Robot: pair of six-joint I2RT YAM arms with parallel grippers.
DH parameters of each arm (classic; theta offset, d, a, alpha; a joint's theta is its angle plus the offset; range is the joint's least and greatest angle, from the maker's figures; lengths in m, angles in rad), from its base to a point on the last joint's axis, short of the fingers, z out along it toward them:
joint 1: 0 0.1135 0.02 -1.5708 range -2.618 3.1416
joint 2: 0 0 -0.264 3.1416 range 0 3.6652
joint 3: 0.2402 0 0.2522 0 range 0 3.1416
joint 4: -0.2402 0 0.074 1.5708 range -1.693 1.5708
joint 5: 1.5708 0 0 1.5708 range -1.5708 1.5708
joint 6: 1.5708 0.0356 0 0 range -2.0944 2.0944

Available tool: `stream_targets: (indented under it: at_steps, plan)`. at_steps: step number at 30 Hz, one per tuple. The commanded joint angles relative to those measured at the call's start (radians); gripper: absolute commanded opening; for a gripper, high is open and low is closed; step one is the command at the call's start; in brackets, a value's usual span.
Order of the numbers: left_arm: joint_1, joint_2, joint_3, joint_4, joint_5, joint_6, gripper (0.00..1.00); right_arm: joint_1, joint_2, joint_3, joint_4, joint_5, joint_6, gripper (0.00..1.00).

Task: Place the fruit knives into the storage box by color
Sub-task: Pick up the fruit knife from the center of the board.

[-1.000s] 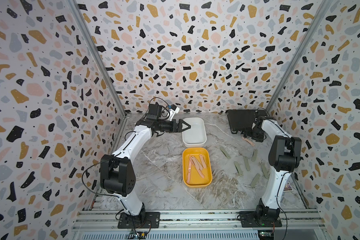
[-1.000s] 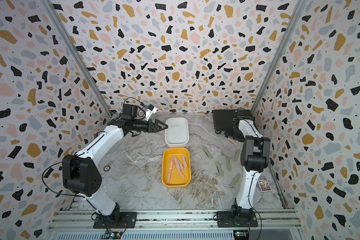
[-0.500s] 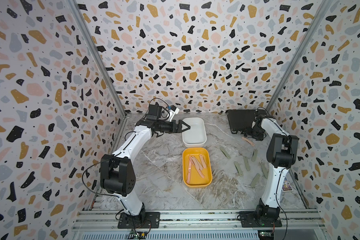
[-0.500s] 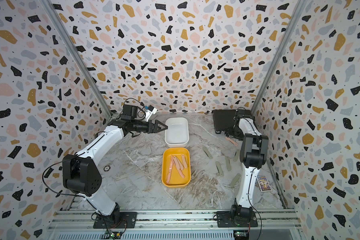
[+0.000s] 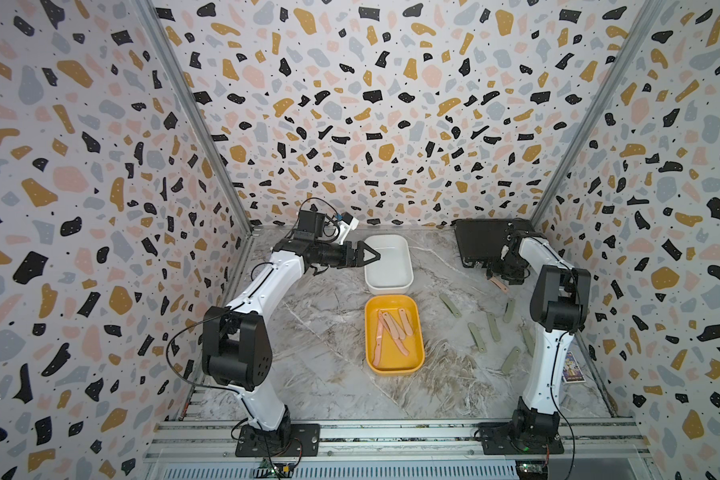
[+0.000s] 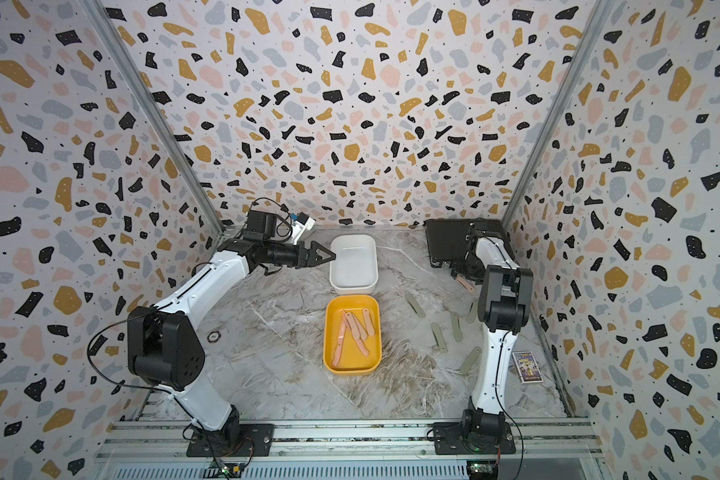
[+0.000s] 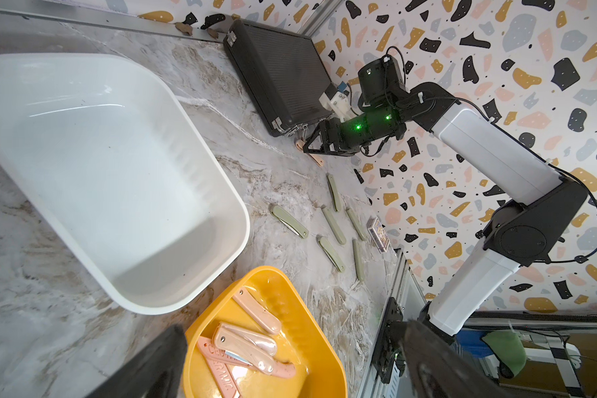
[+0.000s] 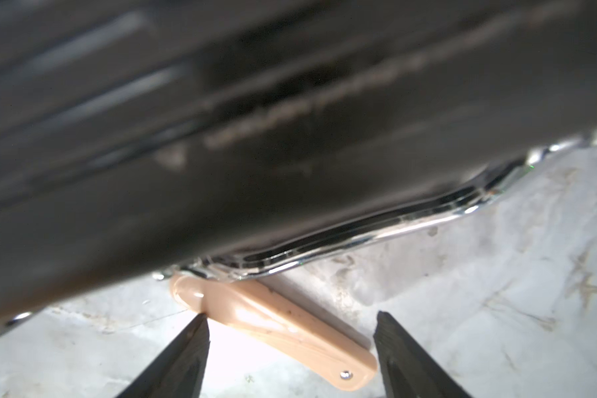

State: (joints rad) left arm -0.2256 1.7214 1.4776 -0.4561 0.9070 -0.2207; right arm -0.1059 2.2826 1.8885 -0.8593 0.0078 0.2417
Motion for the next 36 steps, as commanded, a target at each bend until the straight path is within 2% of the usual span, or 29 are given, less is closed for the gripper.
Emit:
stream_targets:
  at_steps: [1, 9, 15, 21, 28, 36]
  plan:
    - [-0.003, 0.006, -0.011, 0.010, 0.005, 0.022, 0.98, -0.004, 0.009, 0.031, -0.036, -0.017, -0.006, 0.76]
    - [-0.003, 0.003, -0.014, 0.010, 0.004, 0.021, 0.98, -0.003, 0.002, 0.008, -0.032, -0.066, 0.003, 0.70]
    - [-0.003, 0.000, -0.015, 0.008, 0.003, 0.020, 0.98, 0.001, 0.006, 0.000, -0.034, -0.098, 0.006, 0.61]
    - [-0.003, -0.008, -0.019, -0.003, 0.001, 0.030, 0.98, 0.016, 0.012, -0.001, -0.049, -0.098, 0.000, 0.52]
    - [-0.003, -0.021, -0.033, -0.009, 0.000, 0.040, 0.98, 0.051, 0.017, 0.005, -0.076, -0.065, -0.022, 0.48]
    - [-0.002, -0.036, -0.038, -0.025, 0.006, 0.052, 0.98, 0.093, 0.002, -0.028, -0.092, -0.047, -0.033, 0.32]
